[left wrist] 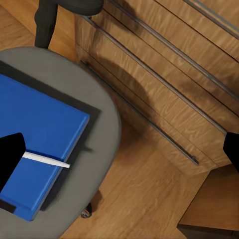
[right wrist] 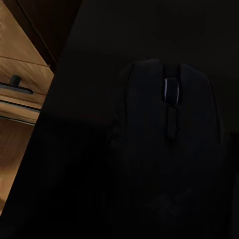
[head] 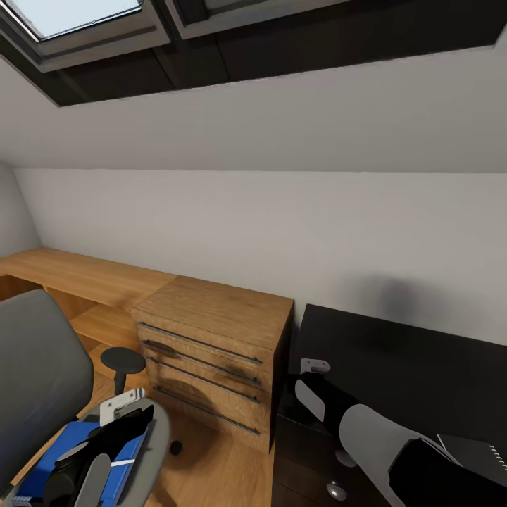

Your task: In the bedroom, organize the workspace by keeping the computer under the desk, ensuring the monitor is on the desk, placing the keyboard on the desk next to the monitor, placing the mouse on the desk next to the keyboard, moving the folder from the swivel chair onto the desk next to the mouse, stacking the notebook on top of the folder with the pen on top of the notebook, and positioning the swivel chair next to the desk.

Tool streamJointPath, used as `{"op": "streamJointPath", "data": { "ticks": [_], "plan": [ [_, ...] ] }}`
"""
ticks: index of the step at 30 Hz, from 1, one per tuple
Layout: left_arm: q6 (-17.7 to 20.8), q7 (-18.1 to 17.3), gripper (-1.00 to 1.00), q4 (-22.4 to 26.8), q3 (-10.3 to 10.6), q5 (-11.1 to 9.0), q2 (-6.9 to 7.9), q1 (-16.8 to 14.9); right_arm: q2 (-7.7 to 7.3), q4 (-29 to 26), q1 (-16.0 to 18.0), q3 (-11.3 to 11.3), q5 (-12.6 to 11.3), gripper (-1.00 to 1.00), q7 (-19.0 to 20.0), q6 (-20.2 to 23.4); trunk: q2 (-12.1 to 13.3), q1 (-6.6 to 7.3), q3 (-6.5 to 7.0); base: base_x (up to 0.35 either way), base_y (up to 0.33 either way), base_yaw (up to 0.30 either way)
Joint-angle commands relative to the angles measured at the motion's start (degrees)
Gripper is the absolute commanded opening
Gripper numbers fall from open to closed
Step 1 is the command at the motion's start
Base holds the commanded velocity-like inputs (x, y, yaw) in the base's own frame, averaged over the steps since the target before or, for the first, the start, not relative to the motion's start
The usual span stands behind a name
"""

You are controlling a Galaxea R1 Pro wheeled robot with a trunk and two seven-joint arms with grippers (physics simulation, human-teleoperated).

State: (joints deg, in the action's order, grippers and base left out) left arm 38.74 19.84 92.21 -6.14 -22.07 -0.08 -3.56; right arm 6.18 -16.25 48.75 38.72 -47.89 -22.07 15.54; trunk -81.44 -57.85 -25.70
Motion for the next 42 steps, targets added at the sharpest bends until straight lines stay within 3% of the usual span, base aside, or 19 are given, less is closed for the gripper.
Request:
{"op": "streamJointPath", "data": {
  "ticks": [1, 8, 15, 21, 25, 29, 34, 40, 42],
  "plan": [
    [0.2, 0.46, 1.0, 0.07, -0.01, -0.61, -0.01, -0.05, -0.03, -0.09, 0.01, 0.21, -1.33, -1.0, -0.35, 0.19, -0.04, 0.0, -0.07, 0.0, 0.0, 0.0],
    [0.2, 0.46, 1.0, 0.07, -0.01, -0.61, -0.01, -0.05, -0.03, -0.09, 0.01, 0.21, -1.33, -1.0, -0.35, 0.19, -0.04, 0.0, -0.07, 0.0, 0.0, 0.0],
    [0.2, 0.46, 1.0, 0.07, -0.01, -0.61, -0.01, -0.05, -0.08, -0.43, 0.02, 0.17, -1.25, -1.0, -0.39, -0.04, 2.77, 1.53, 1.18, 0.0, 0.0, 0.0],
    [0.2, 0.46, 1.0, 0.01, -0.01, -0.61, -0.01, -0.05, -0.78, -4.6, -0.03, 0.28, -1.18, -1.0, -0.6, -0.02, 5.18, 2.85, 2.26, 0.0, 0.0, 0.0],
    [0.2, 0.46, 1.0, -0.09, -0.01, -0.61, -0.01, -0.05, -3.57, -9.67, -0.1, 0.32, -1.3, -1.0, -0.8, 0.13, 6.78, 3.73, 2.98, -0.068, 0.0, 0.0],
    [0.2, 0.46, 1.0, -0.13, -0.11, -0.61, 0.05, -0.05, -5.39, -13.7, -0.17, 0.34, -2.06, -1.0, -1.97, 0.3, 8.39, 4.61, 3.7, -0.273, 0.0, 0.0],
    [0.2, 0.46, 1.0, -0.17, -0.17, -0.61, 0.07, -0.05, -7.81, -21.3, -1.66, 0.45, -5.0, -1.0, -7.81, 0.43, 10.39, 5.71, 4.59, -0.326, 0.0, 0.0],
    [0.2, 0.46, 1.0, -0.27, -0.24, -0.61, 0.1, -0.05, -13.03, -45.91, -10.85, 0.48, -5.89, -1.0, -23.58, 0.58, 12.8, 7.03, 5.67, -0.336, 0.0, 0.0],
    [0.2, 0.49, 1.0, -0.27, -0.25, -0.61, 0.12, -0.05, -14.46, -52.06, -13.31, 0.48, -5.95, -1.0, -25.55, 0.61, 13.6, 7.46, 6.03, -0.287, 0.0, 0.0]
  ]
}}
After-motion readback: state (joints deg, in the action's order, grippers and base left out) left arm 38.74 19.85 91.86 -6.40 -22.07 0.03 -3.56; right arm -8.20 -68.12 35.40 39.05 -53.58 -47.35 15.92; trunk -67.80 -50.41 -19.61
